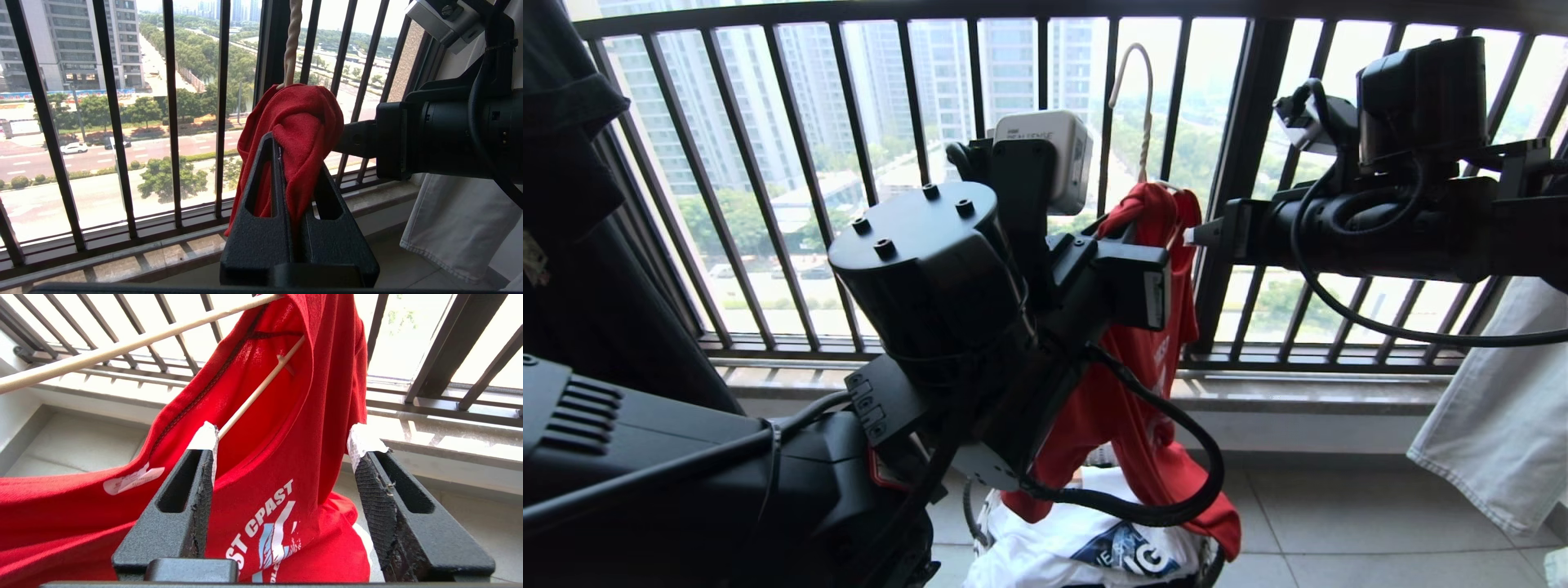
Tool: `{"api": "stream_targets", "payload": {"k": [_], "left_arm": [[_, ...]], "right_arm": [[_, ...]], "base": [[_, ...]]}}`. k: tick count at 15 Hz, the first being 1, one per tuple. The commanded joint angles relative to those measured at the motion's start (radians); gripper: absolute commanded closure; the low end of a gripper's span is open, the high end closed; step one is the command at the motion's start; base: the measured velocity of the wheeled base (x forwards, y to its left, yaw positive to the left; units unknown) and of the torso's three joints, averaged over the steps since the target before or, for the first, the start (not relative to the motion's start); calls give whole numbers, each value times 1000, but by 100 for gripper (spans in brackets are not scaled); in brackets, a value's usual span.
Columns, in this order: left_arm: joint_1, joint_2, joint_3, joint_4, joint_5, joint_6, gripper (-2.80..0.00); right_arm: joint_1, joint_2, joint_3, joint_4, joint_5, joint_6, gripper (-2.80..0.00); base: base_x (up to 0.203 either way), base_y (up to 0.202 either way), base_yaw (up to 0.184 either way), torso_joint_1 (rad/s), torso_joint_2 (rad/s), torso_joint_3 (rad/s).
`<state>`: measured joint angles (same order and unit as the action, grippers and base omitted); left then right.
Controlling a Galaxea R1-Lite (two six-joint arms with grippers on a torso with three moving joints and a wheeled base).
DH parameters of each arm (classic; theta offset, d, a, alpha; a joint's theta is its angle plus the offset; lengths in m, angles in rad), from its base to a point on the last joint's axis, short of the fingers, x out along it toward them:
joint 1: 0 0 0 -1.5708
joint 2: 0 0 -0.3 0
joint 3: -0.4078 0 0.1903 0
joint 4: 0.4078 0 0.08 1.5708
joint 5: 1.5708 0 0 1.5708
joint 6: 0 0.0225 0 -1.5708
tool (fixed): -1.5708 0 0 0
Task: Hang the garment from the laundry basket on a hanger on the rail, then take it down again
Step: Hang the clothes on the clothes rack
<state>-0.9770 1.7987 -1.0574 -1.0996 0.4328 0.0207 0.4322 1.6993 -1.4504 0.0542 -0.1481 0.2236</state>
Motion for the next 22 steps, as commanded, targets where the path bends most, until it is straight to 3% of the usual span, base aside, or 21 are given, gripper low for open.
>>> {"api": "stream_targets", "payload": {"k": [1,4,5,11,18,22], "left_arm": [[0,4,-1,-6,3,1,0],[0,1,1,-6,4,1,0],[0,1,0,-6,4,1,0],[1,-5,-1,-8,4,1,0],[1,12,-1,-5,6,6,0],[13,55,-6,42,8,40,0]], "right_arm": [[-17,64,-5,-44,-1,-8,-280],[-47,92,-25,-63,-2,-40,-280],[-49,92,-25,-63,-2,-53,0],[-53,143,-30,-138,8,-64,0],[-55,86,-29,-137,30,-60,0],[-53,38,-26,-134,30,-61,0]], "base": [[0,0,0,0,0,0],[0,0,0,0,0,0],[0,0,0,0,0,0],[0,0,0,0,0,0],[0,0,0,0,0,0],[0,0,0,0,0,0]]}}
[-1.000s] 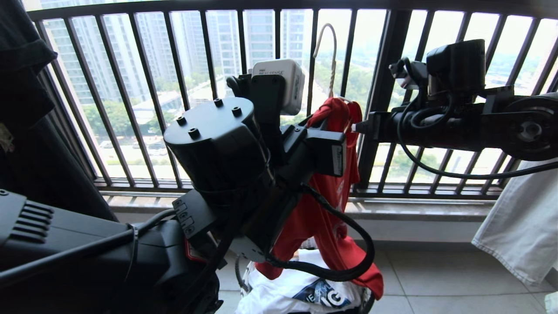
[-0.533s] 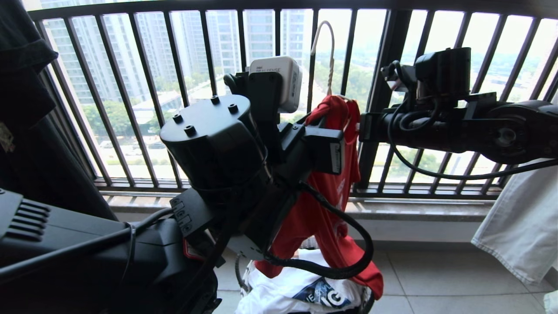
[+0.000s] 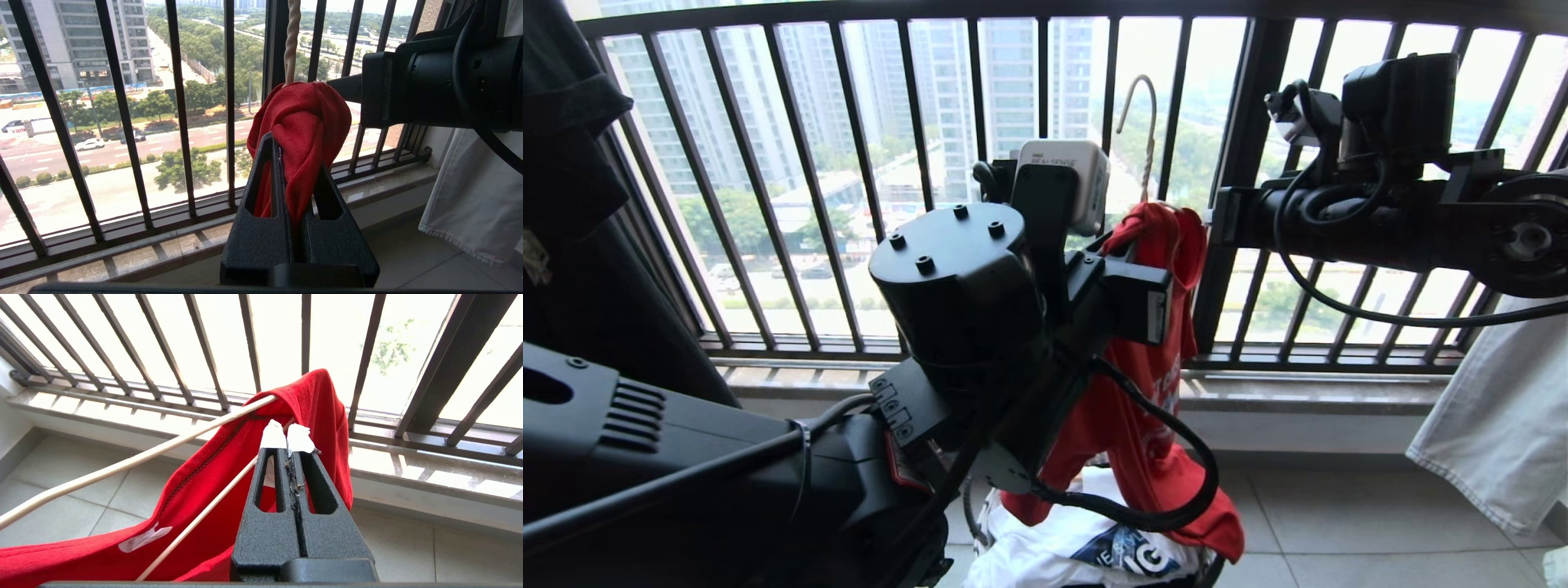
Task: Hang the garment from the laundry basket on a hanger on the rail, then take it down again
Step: Hang the clothes on the clothes rack
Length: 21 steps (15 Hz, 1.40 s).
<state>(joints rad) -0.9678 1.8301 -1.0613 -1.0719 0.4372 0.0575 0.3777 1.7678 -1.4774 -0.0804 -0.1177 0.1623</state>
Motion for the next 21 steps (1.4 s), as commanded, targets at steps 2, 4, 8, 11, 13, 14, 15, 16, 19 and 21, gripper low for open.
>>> {"api": "stream_targets", "payload": {"k": [2,4,8,11,13,14,15,16,19,21], "left_arm": [[6,35,-13,49,7,2,0],[14,49,-20,48,8,2,0],[14,43,-20,47,8,2,0],[12,29,-19,46,7,2,0],[12,20,-19,47,6,2,0],[12,18,-17,47,8,2,0],[12,15,-16,47,8,2,0],[12,14,-16,47,6,2,0],[12,6,-16,47,8,2,0],[12,1,-16,47,7,2,0]], "right_arm": [[3,-45,9,7,0,2,0],[4,-49,26,7,0,3,0],[-2,-12,66,45,9,3,0],[-9,-20,61,112,88,8,-280],[-38,-13,15,166,157,41,-280],[-53,1,-13,213,174,45,-280],[-67,13,-36,245,198,46,-280],[-77,27,-55,258,210,46,-280],[-82,70,-93,259,208,43,-280],[-83,96,-117,256,208,43,-280]], "base": [[0,0,0,0,0,0],[0,0,0,0,0,0],[0,0,0,0,0,0],[0,0,0,0,0,0],[0,0,0,0,0,0],[0,0,0,0,0,0],[0,0,0,0,0,0],[0,0,0,0,0,0],[0,0,0,0,0,0],[0,0,0,0,0,0]]}}
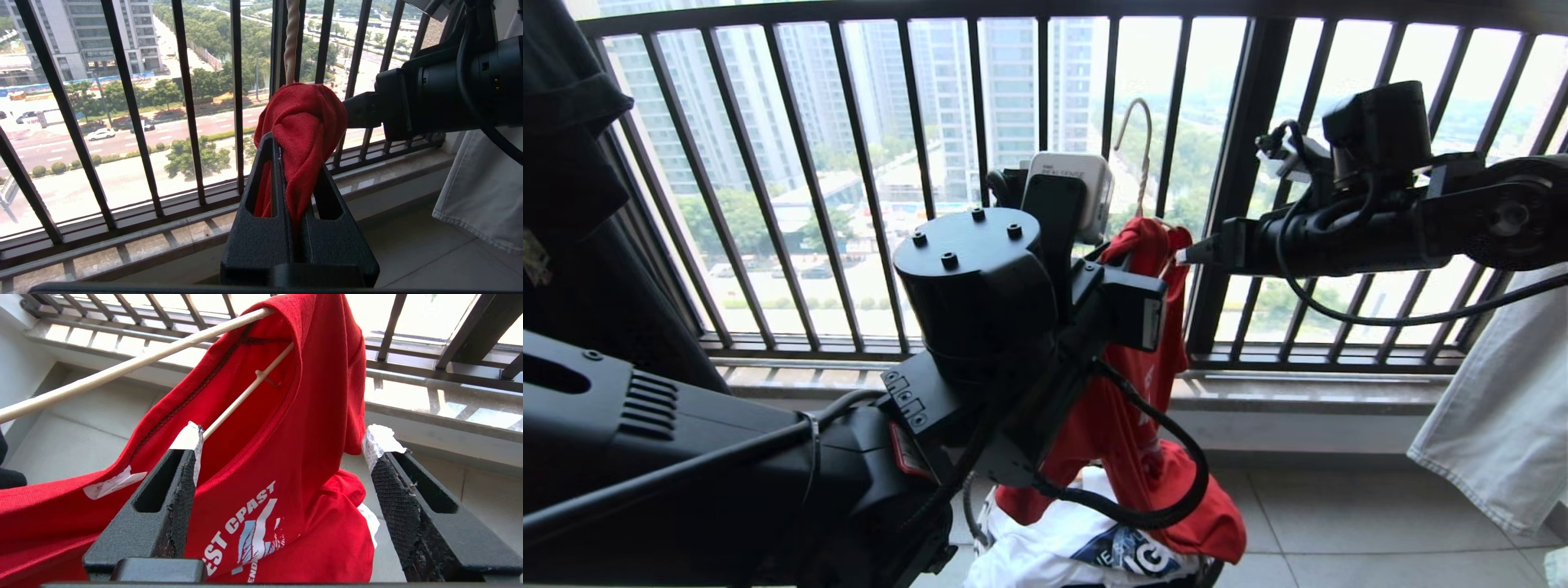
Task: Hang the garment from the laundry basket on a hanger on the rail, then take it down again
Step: Hang the clothes on the clothes rack
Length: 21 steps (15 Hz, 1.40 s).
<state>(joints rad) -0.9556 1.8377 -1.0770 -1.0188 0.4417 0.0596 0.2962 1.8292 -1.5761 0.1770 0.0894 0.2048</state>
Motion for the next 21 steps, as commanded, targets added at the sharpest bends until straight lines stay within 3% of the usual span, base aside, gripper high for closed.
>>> {"api": "stream_targets", "payload": {"k": [1,9,10,21], "left_arm": [[1,-8,0,-6,3,0,0],[0,-24,2,-6,3,0,0],[0,-26,2,-6,3,0,0],[0,-26,2,-7,3,0,0]], "right_arm": [[-4,47,-28,-3,1,1,-280],[-17,114,-123,-16,0,5,-280],[-17,119,-131,-16,-1,5,0],[-15,161,-194,-81,1,4,0]], "base": [[0,0,0,0,0,0],[0,0,0,0,0,0],[0,0,0,0,0,0],[0,0,0,0,0,0]]}}
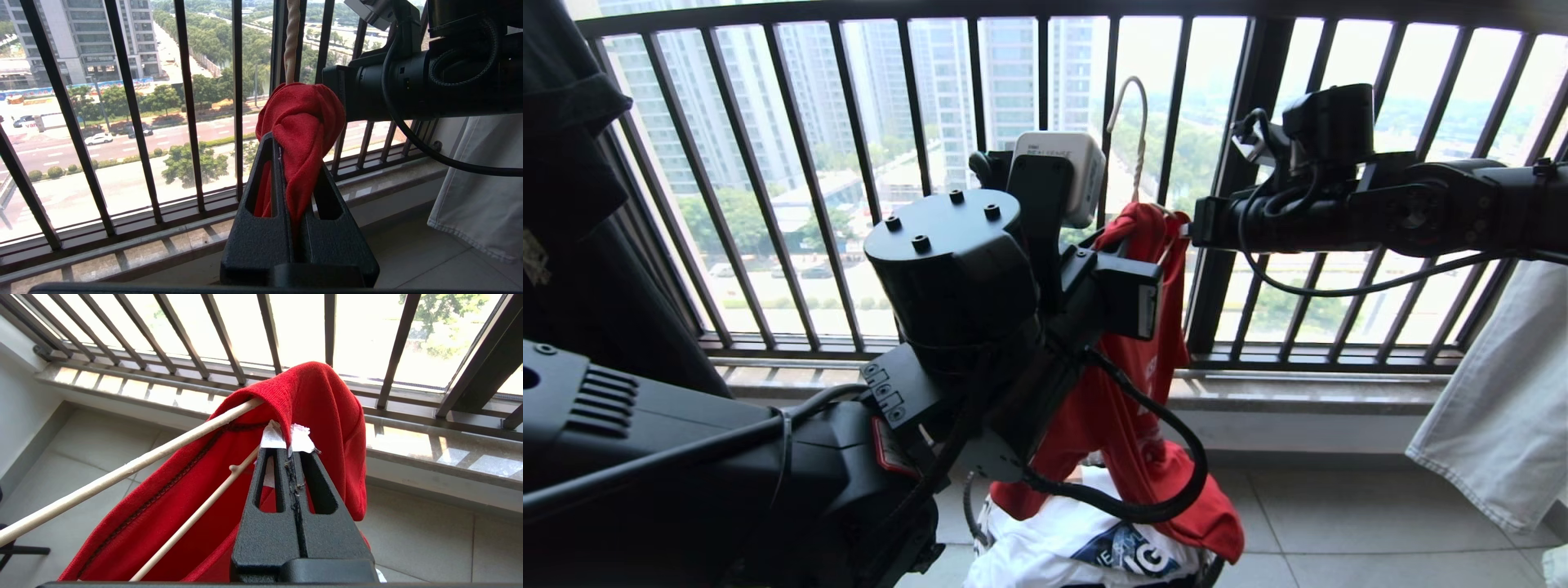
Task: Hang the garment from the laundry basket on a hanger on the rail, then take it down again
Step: Hang the clothes on the clothes rack
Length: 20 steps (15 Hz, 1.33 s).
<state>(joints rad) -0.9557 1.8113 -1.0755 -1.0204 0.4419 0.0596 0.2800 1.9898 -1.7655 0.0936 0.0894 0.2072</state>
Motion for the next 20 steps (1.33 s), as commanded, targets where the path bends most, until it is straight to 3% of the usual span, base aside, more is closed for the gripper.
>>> {"api": "stream_targets", "payload": {"k": [1,7,14,17,20], "left_arm": [[2,1,0,-6,3,0,0],[3,28,-1,71,3,0,0],[6,71,-4,74,8,16,0],[6,106,-26,66,72,43,0],[6,108,-27,65,71,40,0]], "right_arm": [[1,-5,-2,4,1,3,0],[0,-46,12,8,0,11,0],[1,-94,41,8,1,25,0],[19,-143,76,8,3,25,0],[49,-189,120,6,4,26,0]], "base": [[0,0,0,0,0,0],[0,0,0,0,0,0],[0,0,0,0,0,0],[0,0,0,0,0,0],[0,0,0,0,0,0]]}}
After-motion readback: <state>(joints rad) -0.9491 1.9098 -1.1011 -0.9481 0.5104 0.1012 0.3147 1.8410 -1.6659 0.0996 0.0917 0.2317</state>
